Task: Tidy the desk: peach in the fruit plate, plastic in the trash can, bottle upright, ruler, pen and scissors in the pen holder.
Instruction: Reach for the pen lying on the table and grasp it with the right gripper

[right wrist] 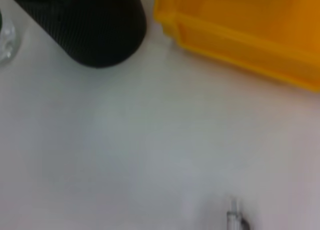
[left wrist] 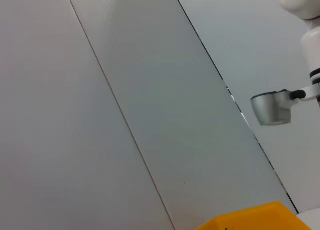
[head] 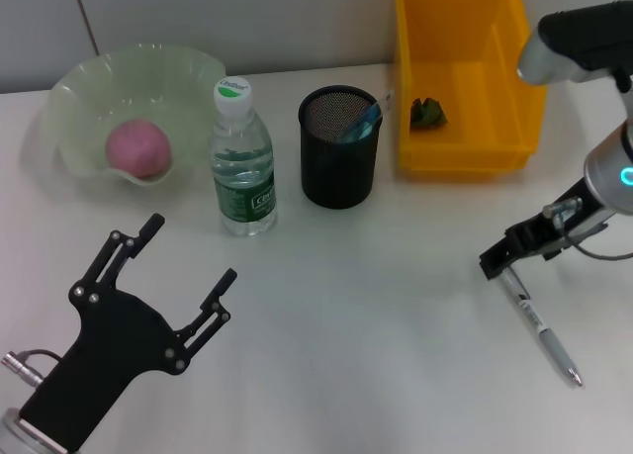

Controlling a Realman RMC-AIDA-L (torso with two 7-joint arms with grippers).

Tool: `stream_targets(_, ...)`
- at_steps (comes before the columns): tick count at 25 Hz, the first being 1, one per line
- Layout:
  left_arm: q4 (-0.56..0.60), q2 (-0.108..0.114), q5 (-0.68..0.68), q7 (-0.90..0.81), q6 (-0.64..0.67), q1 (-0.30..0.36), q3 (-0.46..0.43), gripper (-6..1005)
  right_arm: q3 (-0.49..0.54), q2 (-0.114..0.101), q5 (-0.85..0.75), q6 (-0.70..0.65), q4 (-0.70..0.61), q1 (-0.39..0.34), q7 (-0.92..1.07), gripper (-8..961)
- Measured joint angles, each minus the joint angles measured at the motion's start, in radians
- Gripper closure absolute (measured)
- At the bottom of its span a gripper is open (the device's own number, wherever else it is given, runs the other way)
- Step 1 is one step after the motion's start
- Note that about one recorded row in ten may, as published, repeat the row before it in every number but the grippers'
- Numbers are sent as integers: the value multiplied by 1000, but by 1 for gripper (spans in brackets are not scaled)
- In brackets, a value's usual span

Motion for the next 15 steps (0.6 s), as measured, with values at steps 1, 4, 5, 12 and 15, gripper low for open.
stream_targets(1, 0, 0, 0, 0, 0, 0, 0, 216, 0, 0, 0, 0, 0, 0, 0, 158)
stream_targets(4, 0, 0, 0, 0, -2, 1, 0, 216, -9, 0, -24, 1, 22, 15, 0, 162)
stream_targets(5, 0, 0, 0, 0, -2, 1, 0, 216, -17, 1, -44, -1, 24, 20, 0, 163)
stream_targets(12, 0, 0, -1, 0, -9, -2, 1, 216, -25, 1, -59, 7, 43, 24, 1, 170)
stream_targets(15, 0, 0, 0, 0, -9, -3, 1, 216, -26, 1, -61, 18, 59, 26, 2, 173)
